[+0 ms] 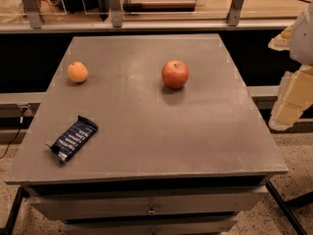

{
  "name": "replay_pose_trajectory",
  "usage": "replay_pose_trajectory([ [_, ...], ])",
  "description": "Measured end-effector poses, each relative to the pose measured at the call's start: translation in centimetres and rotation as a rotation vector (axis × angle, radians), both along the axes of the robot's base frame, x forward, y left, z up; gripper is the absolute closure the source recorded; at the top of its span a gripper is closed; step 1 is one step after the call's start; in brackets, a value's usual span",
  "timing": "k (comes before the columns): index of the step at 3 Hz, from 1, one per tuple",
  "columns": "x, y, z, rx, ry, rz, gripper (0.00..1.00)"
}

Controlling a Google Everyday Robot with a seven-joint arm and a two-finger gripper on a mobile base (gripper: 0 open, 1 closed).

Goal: Move apple near rxbar blueberry

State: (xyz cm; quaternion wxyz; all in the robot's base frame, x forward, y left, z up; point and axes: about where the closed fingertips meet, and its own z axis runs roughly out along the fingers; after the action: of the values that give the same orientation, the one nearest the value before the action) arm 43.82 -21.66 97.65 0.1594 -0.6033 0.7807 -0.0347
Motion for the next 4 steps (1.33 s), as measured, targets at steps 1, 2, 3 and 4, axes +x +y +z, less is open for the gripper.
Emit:
replay_pose_trajectory([
  [1,0.0,0.0,0.0,0.0,0.0,0.0,0.0],
  [2,5.1,2.4,-0.5,0.041,-0.044,0.038,0.0],
  [3,10.2,4.7,-1.1,0.092,-0.082,0.051,0.0],
  [4,14.6,6.4,-2.0,0.187,-0.1,0.019,0.0],
])
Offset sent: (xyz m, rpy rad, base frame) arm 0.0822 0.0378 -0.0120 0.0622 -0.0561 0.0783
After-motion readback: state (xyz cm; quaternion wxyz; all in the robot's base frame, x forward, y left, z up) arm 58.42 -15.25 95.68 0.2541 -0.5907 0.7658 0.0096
